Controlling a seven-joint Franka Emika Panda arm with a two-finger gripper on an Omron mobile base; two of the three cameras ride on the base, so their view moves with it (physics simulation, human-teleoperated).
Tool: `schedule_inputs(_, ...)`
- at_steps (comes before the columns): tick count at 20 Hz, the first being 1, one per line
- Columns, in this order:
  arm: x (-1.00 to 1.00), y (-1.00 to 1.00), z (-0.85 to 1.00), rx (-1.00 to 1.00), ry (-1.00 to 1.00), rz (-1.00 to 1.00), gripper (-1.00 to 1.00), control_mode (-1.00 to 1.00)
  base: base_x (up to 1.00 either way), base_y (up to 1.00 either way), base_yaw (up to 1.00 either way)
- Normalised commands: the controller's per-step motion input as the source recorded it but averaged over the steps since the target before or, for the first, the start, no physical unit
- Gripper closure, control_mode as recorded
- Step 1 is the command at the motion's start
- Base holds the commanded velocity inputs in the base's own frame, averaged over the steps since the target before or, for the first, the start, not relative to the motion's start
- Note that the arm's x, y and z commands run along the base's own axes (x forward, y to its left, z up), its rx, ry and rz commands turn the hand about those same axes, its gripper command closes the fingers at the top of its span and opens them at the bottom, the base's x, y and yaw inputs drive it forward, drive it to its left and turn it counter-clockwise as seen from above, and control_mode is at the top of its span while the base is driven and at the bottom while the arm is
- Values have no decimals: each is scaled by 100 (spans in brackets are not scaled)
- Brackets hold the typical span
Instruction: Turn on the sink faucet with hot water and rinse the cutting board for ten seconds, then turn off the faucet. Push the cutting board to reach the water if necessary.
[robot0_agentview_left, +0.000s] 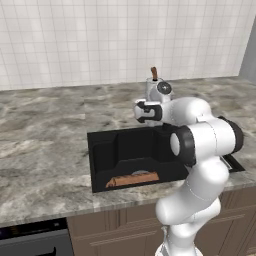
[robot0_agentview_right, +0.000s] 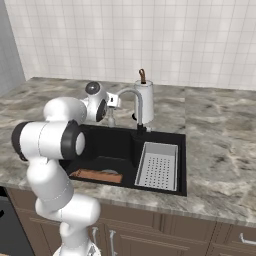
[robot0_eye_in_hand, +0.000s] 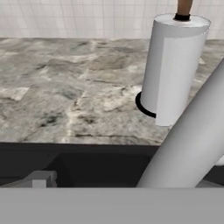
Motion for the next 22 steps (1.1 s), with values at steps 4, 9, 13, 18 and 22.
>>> schedule_inputs(4,33,-24,0,0,0,0,-100,-100,0,0,0)
schedule_inputs(9,15,-50,2,1,0,0,-100,-100,0,0,0)
schedule_inputs(13,12,-66,24,6,0,0,-100,-100,0,0,0)
schedule_inputs(18,1,-55,39,11,0,0,-100,-100,0,0,0)
schedule_inputs(22,-3,-34,44,2,0,0,-100,-100,0,0,0)
